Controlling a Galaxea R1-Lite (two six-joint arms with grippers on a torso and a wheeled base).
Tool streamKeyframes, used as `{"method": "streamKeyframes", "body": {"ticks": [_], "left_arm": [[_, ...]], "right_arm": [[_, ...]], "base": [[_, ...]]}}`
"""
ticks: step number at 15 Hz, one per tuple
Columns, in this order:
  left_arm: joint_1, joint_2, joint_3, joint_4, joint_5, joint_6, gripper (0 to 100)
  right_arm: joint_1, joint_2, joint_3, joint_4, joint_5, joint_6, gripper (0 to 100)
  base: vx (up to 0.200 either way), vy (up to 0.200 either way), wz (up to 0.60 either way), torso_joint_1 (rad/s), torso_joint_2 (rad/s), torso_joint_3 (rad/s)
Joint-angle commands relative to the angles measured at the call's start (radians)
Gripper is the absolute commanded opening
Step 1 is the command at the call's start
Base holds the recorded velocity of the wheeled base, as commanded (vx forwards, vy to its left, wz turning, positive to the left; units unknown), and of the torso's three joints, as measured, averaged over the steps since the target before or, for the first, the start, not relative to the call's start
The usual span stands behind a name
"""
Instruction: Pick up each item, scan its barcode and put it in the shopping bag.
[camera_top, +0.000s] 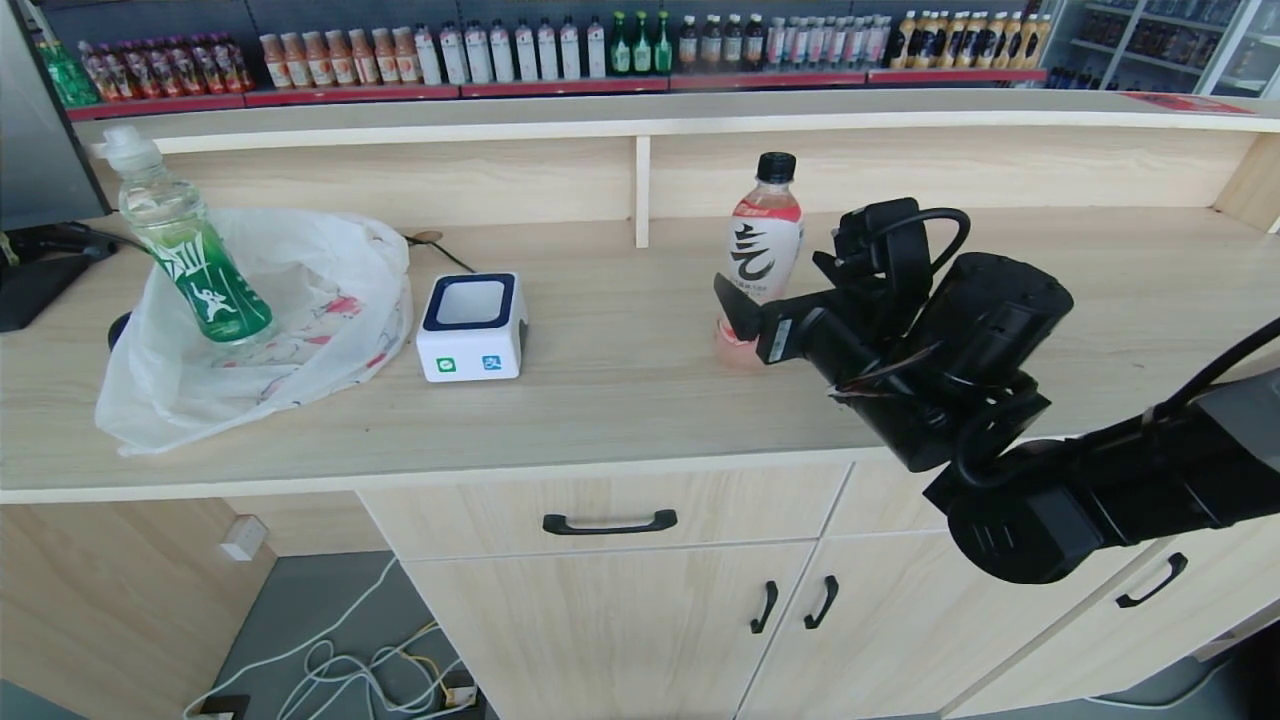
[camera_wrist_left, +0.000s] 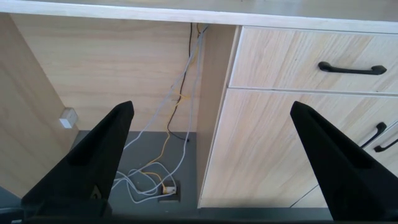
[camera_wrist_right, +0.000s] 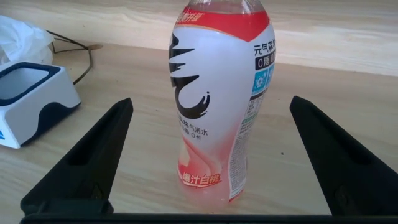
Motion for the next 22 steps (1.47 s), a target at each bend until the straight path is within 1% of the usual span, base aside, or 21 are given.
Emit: {"method": "streamKeyframes", "body": {"ticks": [1, 3, 7, 11, 16, 19, 22], "left_arm": [[0.0, 0.0, 0.0, -0.001, 0.001, 0.0, 100], [0.0, 0.0, 0.0, 0.001, -0.001, 0.0, 100], [0.0, 0.0, 0.0, -0.001, -0.001, 0.0, 100], [0.0, 0.0, 0.0, 0.001, -0.001, 0.0, 100], [0.0, 0.0, 0.0, 0.001, -0.001, 0.0, 100], [0.0, 0.0, 0.0, -0.001, -0.001, 0.0, 100], [0.0, 0.0, 0.0, -0.001, -0.001, 0.0, 100]], "right_arm": [[0.008, 0.031, -0.026, 0.0, -0.004, 0.0, 100], [0.009, 0.052, -0.051, 0.0, -0.021, 0.0, 100], [0.006, 0.086, -0.108, 0.009, -0.019, -0.002, 100], [0.006, 0.104, -0.18, 0.081, -0.019, 0.0, 100], [0.005, 0.117, -0.198, 0.087, -0.021, 0.0, 100], [0.003, 0.126, -0.227, 0.135, -0.019, 0.0, 100], [0.002, 0.147, -0.261, 0.138, -0.019, 0.0, 100]], "base": [[0.0, 0.0, 0.0, 0.0, 0.0, 0.0], [0.0, 0.0, 0.0, 0.0, 0.0, 0.0], [0.0, 0.0, 0.0, 0.0, 0.0, 0.0], [0.0, 0.0, 0.0, 0.0, 0.0, 0.0], [0.0, 0.0, 0.0, 0.0, 0.0, 0.0], [0.0, 0.0, 0.0, 0.0, 0.0, 0.0], [0.0, 0.0, 0.0, 0.0, 0.0, 0.0]]}}
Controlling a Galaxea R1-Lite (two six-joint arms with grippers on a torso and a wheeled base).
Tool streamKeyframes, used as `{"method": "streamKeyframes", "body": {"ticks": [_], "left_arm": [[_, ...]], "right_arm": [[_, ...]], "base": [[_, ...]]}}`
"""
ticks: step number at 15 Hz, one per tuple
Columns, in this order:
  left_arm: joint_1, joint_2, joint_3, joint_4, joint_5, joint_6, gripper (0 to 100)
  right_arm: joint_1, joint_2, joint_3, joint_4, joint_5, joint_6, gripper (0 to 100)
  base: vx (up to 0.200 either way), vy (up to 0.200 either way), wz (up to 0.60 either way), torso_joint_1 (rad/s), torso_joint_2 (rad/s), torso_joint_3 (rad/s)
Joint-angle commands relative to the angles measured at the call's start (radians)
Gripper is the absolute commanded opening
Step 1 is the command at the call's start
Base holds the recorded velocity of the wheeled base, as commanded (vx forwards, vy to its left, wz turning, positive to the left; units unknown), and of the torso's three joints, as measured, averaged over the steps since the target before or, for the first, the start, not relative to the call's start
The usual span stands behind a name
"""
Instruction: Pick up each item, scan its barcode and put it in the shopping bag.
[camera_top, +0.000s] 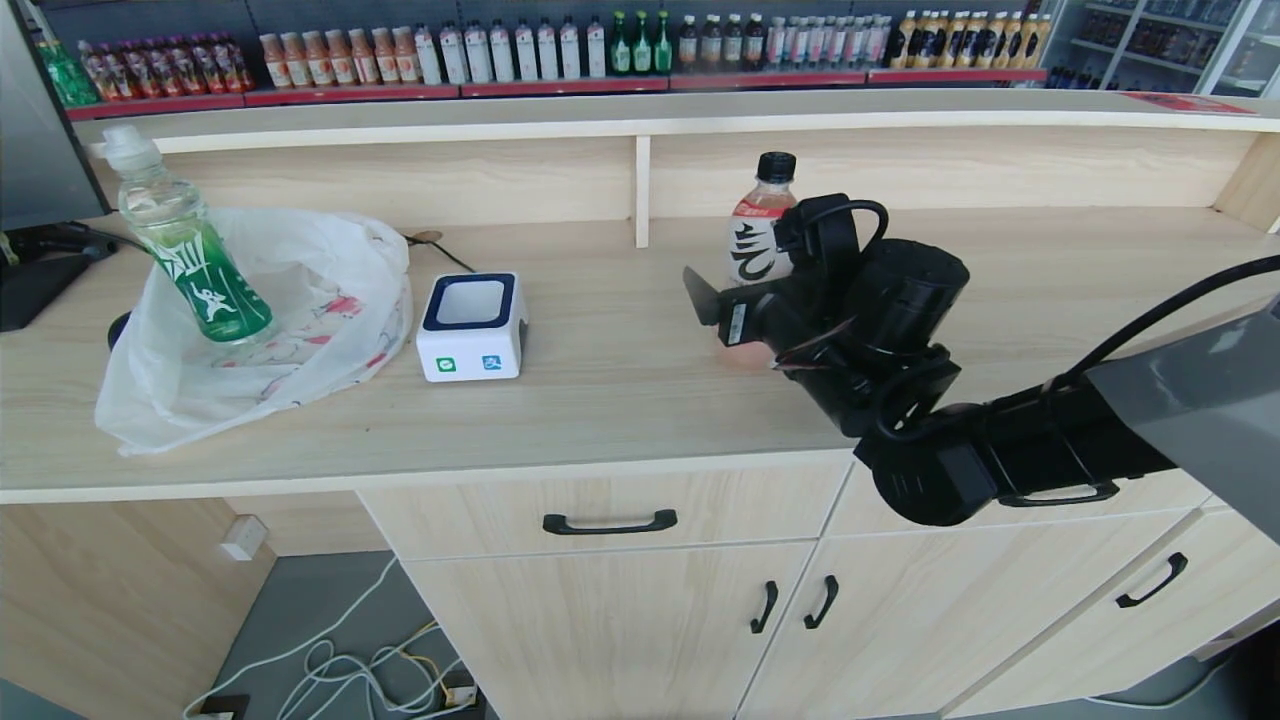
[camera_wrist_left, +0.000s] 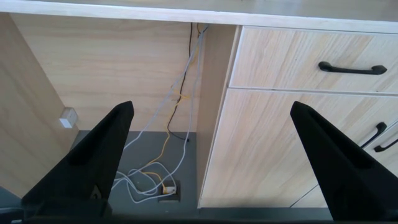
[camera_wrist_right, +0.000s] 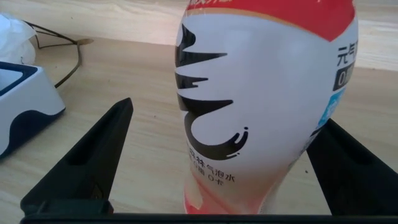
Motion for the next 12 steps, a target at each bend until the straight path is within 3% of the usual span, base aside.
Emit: {"method": "streamKeyframes", "body": {"ticks": [1, 12], "left_arm": [[0.001, 0.0, 0.0, 0.001, 0.0, 0.0, 100], [0.001, 0.0, 0.0, 0.0, 0.0, 0.0, 100]], "right_arm": [[0.0, 0.017, -0.014, 0.0, 0.0, 0.0, 100], [-0.026, 0.049, -0.062, 0.0, 0.005, 0.001, 100]], "base": [[0.0, 0.0, 0.0, 0.0, 0.0, 0.0], [0.0, 0.0, 0.0, 0.0, 0.0, 0.0]]}}
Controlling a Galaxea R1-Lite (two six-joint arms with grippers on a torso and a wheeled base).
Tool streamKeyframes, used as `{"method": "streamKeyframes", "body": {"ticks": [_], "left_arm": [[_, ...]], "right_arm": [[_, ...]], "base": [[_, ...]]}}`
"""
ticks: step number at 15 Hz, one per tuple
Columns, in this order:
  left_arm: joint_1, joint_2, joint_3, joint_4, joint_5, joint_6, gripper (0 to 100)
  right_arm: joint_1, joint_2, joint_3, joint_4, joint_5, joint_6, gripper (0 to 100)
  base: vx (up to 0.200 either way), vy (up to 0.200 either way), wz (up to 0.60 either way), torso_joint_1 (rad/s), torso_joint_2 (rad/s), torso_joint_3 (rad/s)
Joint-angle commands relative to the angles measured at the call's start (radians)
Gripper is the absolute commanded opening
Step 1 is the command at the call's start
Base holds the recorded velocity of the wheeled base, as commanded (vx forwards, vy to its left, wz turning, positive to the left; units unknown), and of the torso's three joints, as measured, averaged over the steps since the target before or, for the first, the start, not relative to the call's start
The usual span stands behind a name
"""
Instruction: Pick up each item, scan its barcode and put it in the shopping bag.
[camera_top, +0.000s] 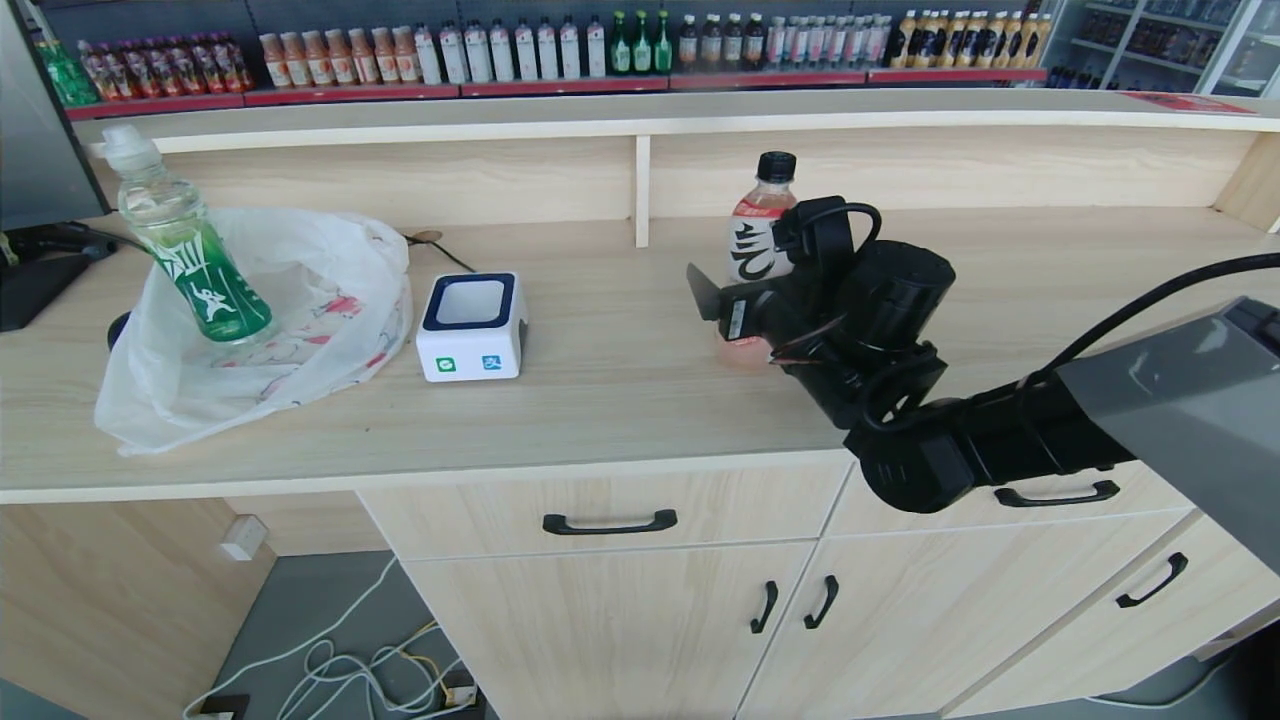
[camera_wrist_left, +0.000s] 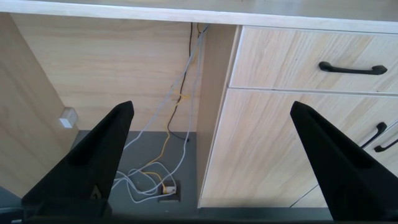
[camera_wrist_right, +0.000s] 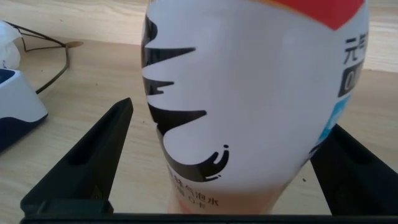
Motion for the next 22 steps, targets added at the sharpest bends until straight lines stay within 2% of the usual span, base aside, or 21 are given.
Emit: {"method": "streamKeyframes", "body": {"ticks": [1, 5, 6, 11, 22], "left_arm": [[0.0, 0.0, 0.0, -0.001, 0.001, 0.0, 100], [0.0, 0.0, 0.0, 0.001, 0.0, 0.0, 100], [0.0, 0.0, 0.0, 0.001, 0.0, 0.0, 100], [0.0, 0.0, 0.0, -0.001, 0.001, 0.0, 100], [0.0, 0.0, 0.0, 0.001, 0.0, 0.0, 100]], "right_arm": [[-0.001, 0.002, -0.006, 0.001, 0.0, 0.0, 100], [-0.003, 0.004, -0.026, 0.023, 0.002, 0.0, 100], [-0.003, 0.004, -0.04, 0.03, 0.002, 0.0, 0], [-0.001, 0.004, -0.095, 0.055, 0.002, 0.001, 0], [-0.003, -0.045, -0.092, 0.053, 0.003, 0.004, 0]], "base": [[0.0, 0.0, 0.0, 0.0, 0.0, 0.0], [0.0, 0.0, 0.0, 0.0, 0.0, 0.0], [0.0, 0.0, 0.0, 0.0, 0.0, 0.0], [0.0, 0.0, 0.0, 0.0, 0.0, 0.0], [0.0, 0.0, 0.0, 0.0, 0.0, 0.0]]}}
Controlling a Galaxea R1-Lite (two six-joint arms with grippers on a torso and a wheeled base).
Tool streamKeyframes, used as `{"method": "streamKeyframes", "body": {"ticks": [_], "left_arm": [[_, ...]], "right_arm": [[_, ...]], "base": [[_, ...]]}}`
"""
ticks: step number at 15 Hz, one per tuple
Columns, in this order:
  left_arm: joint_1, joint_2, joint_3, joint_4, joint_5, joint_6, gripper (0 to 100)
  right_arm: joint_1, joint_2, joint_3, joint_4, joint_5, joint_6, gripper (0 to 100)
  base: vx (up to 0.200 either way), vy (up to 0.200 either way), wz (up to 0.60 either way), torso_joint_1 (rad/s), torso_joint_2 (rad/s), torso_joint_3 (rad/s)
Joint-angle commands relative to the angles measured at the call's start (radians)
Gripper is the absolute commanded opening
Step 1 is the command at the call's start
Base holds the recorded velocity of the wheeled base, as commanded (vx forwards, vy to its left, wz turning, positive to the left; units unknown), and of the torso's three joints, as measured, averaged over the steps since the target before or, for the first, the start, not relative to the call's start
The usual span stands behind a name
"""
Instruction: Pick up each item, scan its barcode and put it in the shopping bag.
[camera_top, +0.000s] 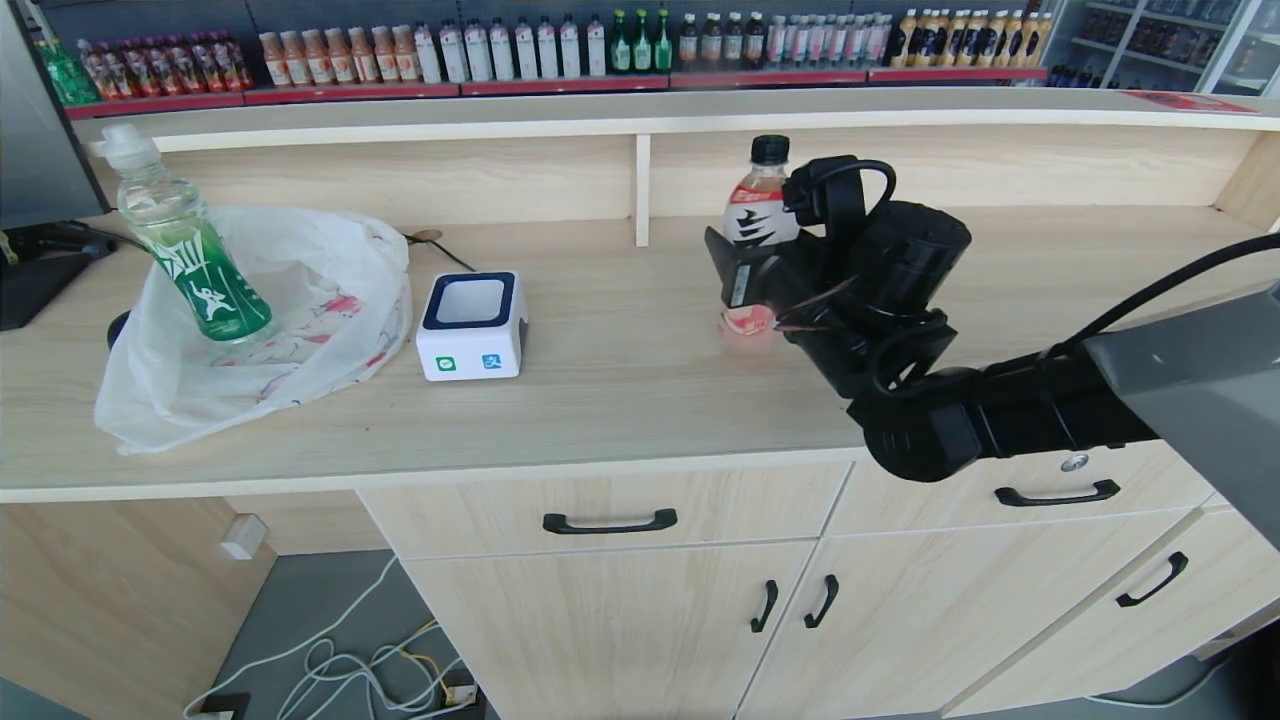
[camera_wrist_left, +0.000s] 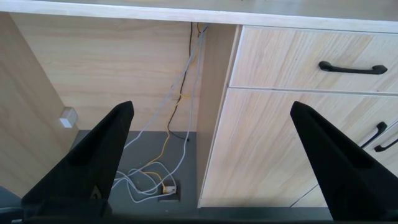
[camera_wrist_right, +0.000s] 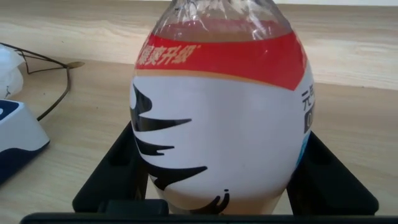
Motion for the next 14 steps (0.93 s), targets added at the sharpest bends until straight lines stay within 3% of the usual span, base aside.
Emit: {"method": "streamKeyframes", "body": {"ticks": [1, 5, 8, 14], "left_arm": [[0.0, 0.0, 0.0, 0.0, 0.001, 0.0, 100], [0.0, 0.0, 0.0, 0.0, 0.0, 0.0, 100], [0.0, 0.0, 0.0, 0.001, 0.001, 0.0, 100], [0.0, 0.0, 0.0, 0.001, 0.0, 0.0, 100]], "right_arm": [[0.0, -0.035, 0.003, -0.003, 0.0, 0.0, 0], [0.007, -0.116, 0.069, -0.021, -0.003, -0.002, 0], [0.032, -0.204, 0.218, -0.086, -0.01, -0.006, 0], [0.09, -0.339, 0.578, -0.353, -0.033, -0.039, 0]], "base": [[0.0, 0.0, 0.0, 0.0, 0.0, 0.0], [0.0, 0.0, 0.0, 0.0, 0.0, 0.0], [0.0, 0.0, 0.0, 0.0, 0.0, 0.0], [0.0, 0.0, 0.0, 0.0, 0.0, 0.0]]}}
